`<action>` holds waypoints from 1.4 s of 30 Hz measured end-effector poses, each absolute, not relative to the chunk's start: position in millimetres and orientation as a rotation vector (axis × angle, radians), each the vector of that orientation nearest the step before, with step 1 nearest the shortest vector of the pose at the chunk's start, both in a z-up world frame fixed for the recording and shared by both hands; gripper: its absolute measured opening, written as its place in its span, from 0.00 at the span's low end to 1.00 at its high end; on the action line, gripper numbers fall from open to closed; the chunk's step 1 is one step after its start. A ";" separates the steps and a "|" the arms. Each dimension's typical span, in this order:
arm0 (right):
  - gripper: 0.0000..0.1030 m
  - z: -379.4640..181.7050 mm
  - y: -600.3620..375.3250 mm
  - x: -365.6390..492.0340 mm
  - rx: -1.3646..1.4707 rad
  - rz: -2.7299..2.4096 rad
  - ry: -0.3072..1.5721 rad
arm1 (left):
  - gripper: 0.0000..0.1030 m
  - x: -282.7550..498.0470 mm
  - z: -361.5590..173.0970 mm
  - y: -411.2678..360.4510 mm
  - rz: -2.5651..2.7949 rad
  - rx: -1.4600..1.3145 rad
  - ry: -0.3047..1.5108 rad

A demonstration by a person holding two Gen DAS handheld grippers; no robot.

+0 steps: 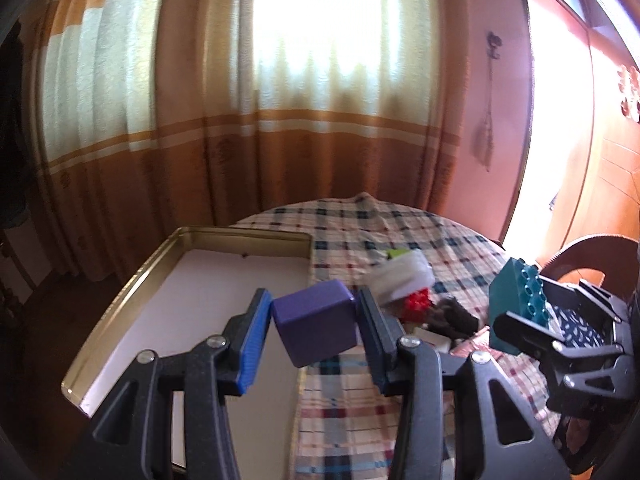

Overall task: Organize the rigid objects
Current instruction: 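Carry purple cube in left tool while right tool carries blue brick to tray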

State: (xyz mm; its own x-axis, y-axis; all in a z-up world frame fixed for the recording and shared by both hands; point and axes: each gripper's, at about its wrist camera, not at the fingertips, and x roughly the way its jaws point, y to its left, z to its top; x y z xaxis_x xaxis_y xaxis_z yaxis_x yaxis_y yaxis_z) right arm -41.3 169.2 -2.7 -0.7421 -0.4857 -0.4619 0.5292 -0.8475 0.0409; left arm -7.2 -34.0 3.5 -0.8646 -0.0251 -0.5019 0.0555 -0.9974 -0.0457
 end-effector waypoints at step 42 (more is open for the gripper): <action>0.70 -14.4 -13.2 -145.9 0.804 -2.266 0.312 | 0.42 -93.1 -9.4 -151.1 -2.702 1.048 0.170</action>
State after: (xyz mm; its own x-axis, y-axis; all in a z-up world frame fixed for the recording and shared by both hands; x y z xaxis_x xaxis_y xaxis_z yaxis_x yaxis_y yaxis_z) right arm -145.9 -13.2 -14.4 -0.5609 -0.5393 -0.6281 0.6890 -0.7247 0.0069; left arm -93.1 -151.1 -9.4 -0.7147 -0.1782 -0.6763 0.2618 -0.9649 -0.0224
